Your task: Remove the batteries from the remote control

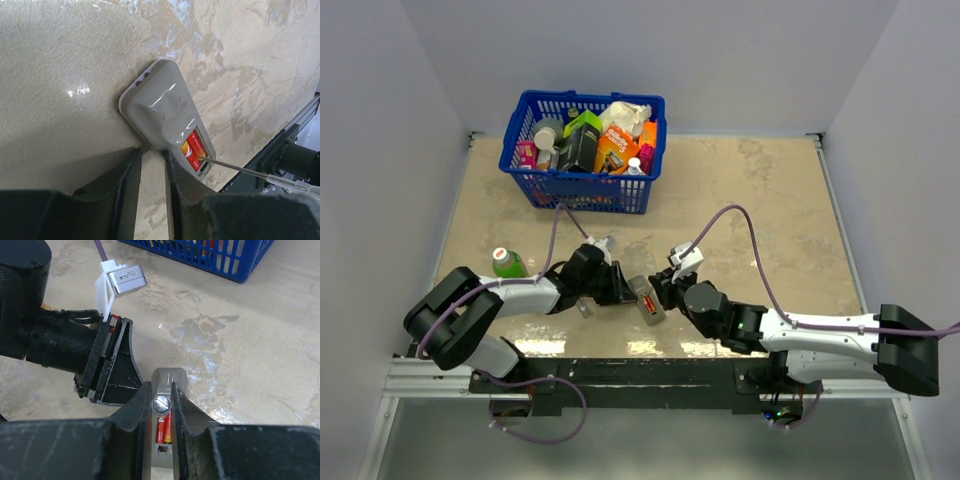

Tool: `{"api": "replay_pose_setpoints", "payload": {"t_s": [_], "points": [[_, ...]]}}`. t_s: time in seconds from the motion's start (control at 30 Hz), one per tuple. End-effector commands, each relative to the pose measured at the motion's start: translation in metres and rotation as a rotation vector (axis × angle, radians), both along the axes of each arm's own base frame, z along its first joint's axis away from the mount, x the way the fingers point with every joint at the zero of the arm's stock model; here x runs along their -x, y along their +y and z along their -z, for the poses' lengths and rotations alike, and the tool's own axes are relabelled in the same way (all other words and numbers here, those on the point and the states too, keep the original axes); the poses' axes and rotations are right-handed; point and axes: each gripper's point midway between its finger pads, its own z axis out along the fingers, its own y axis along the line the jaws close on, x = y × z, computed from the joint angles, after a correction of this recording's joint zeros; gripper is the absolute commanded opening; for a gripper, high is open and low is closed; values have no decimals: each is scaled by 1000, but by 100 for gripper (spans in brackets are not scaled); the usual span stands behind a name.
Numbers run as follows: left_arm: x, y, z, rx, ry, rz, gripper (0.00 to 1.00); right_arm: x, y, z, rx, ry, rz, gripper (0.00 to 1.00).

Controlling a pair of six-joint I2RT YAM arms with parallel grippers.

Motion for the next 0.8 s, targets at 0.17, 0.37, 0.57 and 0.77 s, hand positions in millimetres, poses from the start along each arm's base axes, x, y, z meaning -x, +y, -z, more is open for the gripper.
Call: {"api": "replay_pose_setpoints", "payload": {"t_s": [0.17,0.37,0.57,0.77], "points": [[-7,-7,-11,19,-42,18,30,-1,1,4,-7,-37,-14,0],[-6,-6,-11,19,-39,15,30,4,1,17,-8,-21,-43,0],[-6,-7,-8,20,-33,14,31,17,3,40,-47,33,-90,0],[-4,-6,-3,15,-18,18,31,41,19,58,-13,70,-178,0]]}}
